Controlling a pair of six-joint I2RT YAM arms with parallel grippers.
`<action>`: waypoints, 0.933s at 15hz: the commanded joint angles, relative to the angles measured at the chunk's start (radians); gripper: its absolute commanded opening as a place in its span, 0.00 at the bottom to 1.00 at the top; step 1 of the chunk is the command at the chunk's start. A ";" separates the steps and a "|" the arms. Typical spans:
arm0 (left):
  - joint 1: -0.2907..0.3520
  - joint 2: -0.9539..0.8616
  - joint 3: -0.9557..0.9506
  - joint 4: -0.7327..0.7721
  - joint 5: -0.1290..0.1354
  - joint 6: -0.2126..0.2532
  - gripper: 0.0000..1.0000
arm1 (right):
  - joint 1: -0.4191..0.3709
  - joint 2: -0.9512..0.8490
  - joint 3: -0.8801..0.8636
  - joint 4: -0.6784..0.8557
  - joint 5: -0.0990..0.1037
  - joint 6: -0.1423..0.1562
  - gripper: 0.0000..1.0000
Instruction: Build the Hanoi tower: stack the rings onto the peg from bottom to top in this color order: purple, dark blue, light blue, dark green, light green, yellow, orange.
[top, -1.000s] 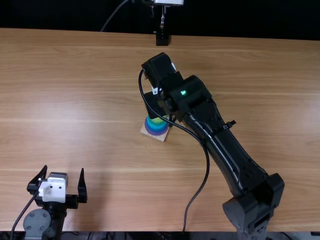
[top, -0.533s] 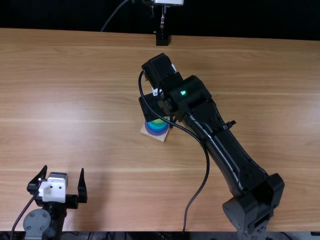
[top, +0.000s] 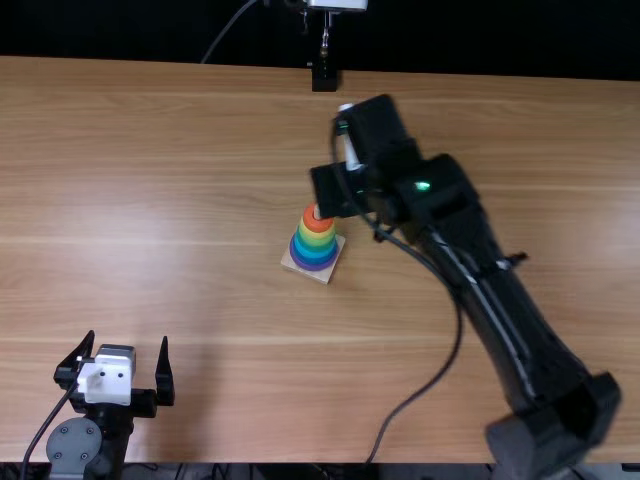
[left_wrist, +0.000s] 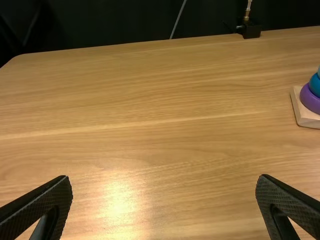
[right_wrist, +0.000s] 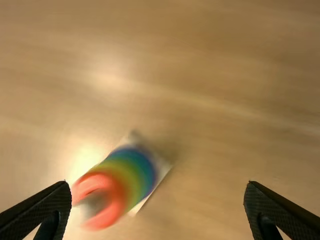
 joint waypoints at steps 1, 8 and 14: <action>0.002 -0.012 -0.103 -0.079 0.001 0.012 1.00 | -0.054 -0.174 -0.155 0.139 0.003 0.003 1.00; 0.002 -0.012 -0.103 -0.079 0.001 0.012 1.00 | -0.272 -0.811 -0.861 0.699 -0.003 -0.010 1.00; 0.002 -0.012 -0.103 -0.079 0.001 0.012 1.00 | -0.419 -1.389 -1.335 0.715 -0.007 -0.018 1.00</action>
